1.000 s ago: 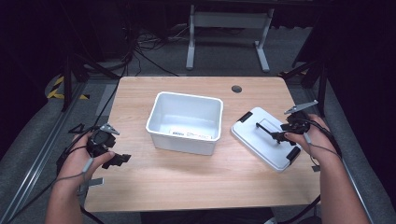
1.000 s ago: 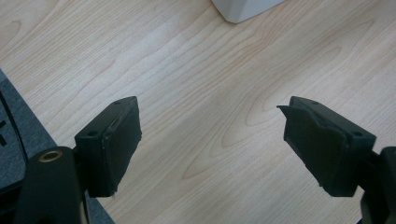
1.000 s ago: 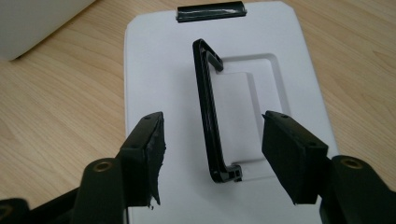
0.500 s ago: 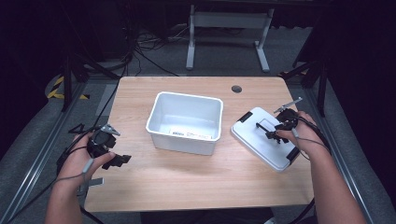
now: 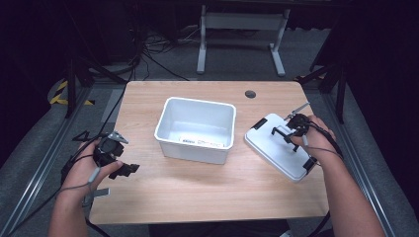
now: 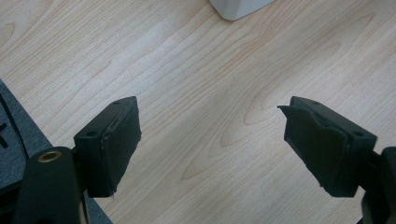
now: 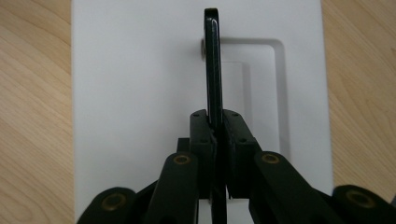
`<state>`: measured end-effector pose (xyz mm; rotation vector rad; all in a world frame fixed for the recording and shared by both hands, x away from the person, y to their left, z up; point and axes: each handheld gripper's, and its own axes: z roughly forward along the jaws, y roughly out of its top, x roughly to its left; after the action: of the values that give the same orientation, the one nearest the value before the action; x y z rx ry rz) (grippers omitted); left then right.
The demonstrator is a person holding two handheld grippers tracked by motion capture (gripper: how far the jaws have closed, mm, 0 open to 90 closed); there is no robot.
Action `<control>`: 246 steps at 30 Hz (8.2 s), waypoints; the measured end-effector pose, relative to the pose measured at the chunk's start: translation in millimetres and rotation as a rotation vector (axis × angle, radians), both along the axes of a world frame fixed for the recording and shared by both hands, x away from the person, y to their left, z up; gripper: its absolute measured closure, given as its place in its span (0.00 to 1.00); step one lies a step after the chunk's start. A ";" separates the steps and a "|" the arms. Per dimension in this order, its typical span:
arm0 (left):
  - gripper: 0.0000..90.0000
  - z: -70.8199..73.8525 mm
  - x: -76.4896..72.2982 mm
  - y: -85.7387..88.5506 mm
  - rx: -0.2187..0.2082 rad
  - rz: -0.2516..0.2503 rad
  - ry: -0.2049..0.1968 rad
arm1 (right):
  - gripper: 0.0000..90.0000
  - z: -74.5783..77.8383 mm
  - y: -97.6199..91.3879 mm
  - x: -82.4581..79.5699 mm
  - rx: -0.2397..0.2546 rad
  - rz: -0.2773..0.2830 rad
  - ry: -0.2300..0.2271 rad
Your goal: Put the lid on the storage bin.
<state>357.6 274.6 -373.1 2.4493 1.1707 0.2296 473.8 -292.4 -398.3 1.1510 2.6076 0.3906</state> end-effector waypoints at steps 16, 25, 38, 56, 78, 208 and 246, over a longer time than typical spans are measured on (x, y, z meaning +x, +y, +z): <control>0.21 -0.4 0.4 -0.5 0.000 -0.004 0.001 | 0.94 24.9 5.8 -3.7 -0.034 0.056 -0.057; 0.21 0.0 0.2 -0.2 0.005 -0.013 0.000 | 0.94 58.7 7.0 -8.7 -0.013 0.049 -0.082; 0.22 -0.1 3.3 -1.3 0.009 -0.024 -0.006 | 0.94 95.1 6.6 -16.1 -0.015 0.061 -0.132; 0.19 1.2 8.8 -1.2 -0.016 -0.012 -0.004 | 0.94 142.5 24.6 -21.3 0.042 0.120 -0.164; 0.19 3.9 10.2 -0.5 -0.013 -0.045 -0.009 | 0.94 175.3 88.1 -19.3 0.039 0.252 -0.207; 0.19 -1.6 10.0 1.5 -0.019 -0.051 0.008 | 0.94 114.7 272.8 7.1 -0.014 0.753 -0.205; 0.19 -1.8 9.3 1.3 -0.024 -0.051 0.012 | 0.94 112.4 269.3 9.6 -0.012 0.742 -0.176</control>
<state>366.9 275.9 -374.9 2.4587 1.1081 0.1853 483.4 -23.1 -285.9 0.0879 2.7726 0.5785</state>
